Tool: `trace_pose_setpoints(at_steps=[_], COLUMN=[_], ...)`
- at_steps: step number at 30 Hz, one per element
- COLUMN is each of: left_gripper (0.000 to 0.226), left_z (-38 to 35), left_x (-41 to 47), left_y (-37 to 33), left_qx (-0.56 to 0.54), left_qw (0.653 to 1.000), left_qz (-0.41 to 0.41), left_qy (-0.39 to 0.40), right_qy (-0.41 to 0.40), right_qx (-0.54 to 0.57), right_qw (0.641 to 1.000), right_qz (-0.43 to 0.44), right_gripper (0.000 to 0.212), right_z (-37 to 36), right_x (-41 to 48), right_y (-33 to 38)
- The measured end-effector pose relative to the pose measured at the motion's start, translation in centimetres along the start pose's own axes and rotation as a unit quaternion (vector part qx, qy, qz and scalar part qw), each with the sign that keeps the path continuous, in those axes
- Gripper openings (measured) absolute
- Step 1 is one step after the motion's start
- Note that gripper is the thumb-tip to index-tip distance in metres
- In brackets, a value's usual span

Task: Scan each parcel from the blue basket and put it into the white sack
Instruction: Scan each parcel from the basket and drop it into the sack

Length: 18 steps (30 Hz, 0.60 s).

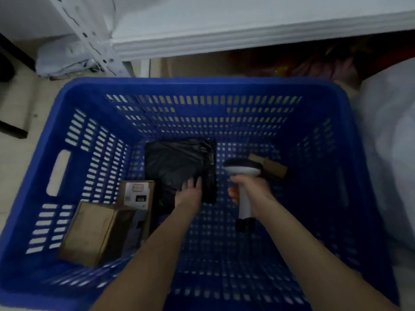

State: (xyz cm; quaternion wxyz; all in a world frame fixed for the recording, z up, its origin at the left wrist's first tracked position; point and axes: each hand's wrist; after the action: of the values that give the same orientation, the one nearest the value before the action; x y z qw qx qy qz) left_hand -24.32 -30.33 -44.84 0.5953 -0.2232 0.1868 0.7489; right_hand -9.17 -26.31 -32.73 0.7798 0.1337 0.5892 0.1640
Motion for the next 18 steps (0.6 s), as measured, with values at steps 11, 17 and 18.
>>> trace_pose_setpoints(at_steps=[11, 17, 18], left_gripper=[0.043, 0.035, 0.035], left_z=[-3.3, 3.5, 5.2], left_x=[5.1, 1.7, 0.7], left_y=[-1.4, 1.0, 1.3], left_qx=[-0.002, -0.377, -0.432], left_qw=[0.996, 0.900, 0.871], left_qz=[-0.010, 0.112, 0.129], left_qy=[-0.094, -0.186, -0.195], right_qy=[-0.052, -0.023, -0.012], right_qx=[0.070, 0.084, 0.091], right_qw=[0.996, 0.994, 0.992], right_qz=[0.018, 0.072, 0.085], right_gripper=[0.019, 0.015, 0.015], right_z=[0.3, 1.3, 1.6], right_x=[5.1, -0.6, -2.1], right_y=[-3.9, -1.3, -0.7])
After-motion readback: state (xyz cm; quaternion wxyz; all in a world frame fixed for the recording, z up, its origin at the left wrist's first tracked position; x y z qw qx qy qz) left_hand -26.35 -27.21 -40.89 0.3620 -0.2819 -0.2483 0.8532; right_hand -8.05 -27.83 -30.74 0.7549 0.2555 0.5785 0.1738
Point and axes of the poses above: each hand's wrist, its own x-axis towards the middle knuckle, its own z-axis out of the back of the hand, y = z × x, and after that the axes turned 14 degrees about -y, right-handed
